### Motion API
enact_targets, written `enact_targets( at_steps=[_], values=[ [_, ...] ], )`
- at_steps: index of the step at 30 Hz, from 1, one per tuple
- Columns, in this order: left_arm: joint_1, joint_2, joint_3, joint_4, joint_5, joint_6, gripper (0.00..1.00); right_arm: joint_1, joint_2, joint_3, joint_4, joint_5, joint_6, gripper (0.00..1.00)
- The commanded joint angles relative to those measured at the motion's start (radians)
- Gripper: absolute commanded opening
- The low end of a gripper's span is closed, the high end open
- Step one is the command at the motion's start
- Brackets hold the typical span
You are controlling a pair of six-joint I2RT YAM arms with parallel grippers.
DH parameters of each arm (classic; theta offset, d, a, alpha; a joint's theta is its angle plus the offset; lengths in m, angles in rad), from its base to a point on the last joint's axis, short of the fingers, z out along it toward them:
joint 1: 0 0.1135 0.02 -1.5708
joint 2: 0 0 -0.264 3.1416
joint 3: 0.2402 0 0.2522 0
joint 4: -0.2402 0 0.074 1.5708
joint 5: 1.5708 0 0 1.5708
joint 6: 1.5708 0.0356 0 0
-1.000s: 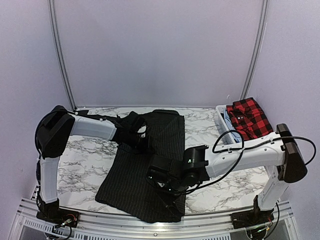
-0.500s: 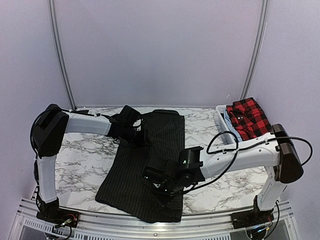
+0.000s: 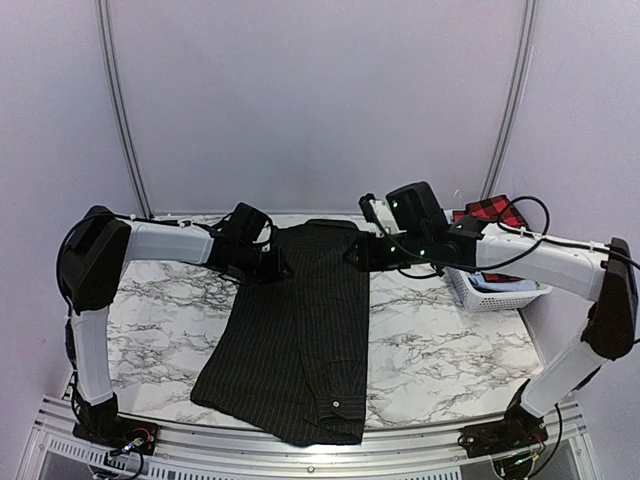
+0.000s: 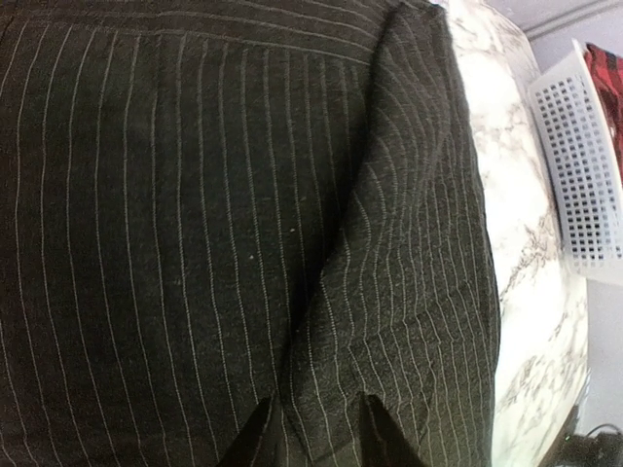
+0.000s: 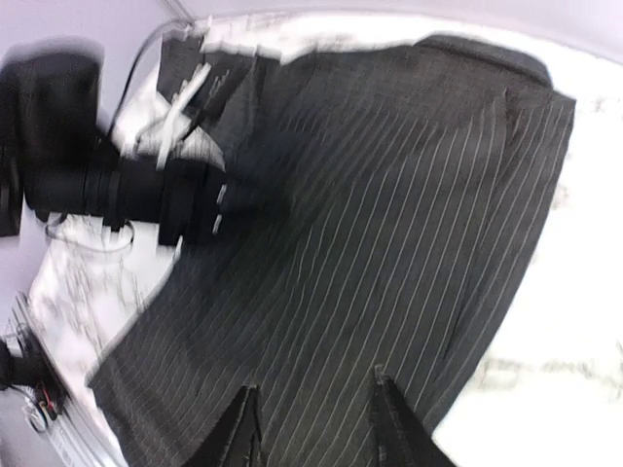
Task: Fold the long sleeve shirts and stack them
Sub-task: Smooth out the 1/3-folded shirt at the center of the board, then move the right arm to the center of the board with the 1/3-folded shirt.
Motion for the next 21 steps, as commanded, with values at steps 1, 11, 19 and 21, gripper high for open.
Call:
enact_targets(
  at_steps=[1,11,19,21],
  values=[
    [-0.001,-0.026,0.053,0.008,0.034,0.031,0.25,-0.145,0.101,0.003,0.307,-0.213,-0.054,0.3],
    [-0.012,0.114,0.172,0.021,0.162,0.027,0.08,-0.311,0.523,0.216,0.503,-0.44,-0.028,0.12],
    [-0.003,0.227,0.251,0.018,0.09,0.028,0.06,-0.372,0.782,0.432,0.51,-0.499,0.032,0.11],
    [0.003,0.234,0.24,0.018,0.062,0.021,0.06,-0.388,0.836,0.489,0.509,-0.498,0.052,0.11]
  ],
)
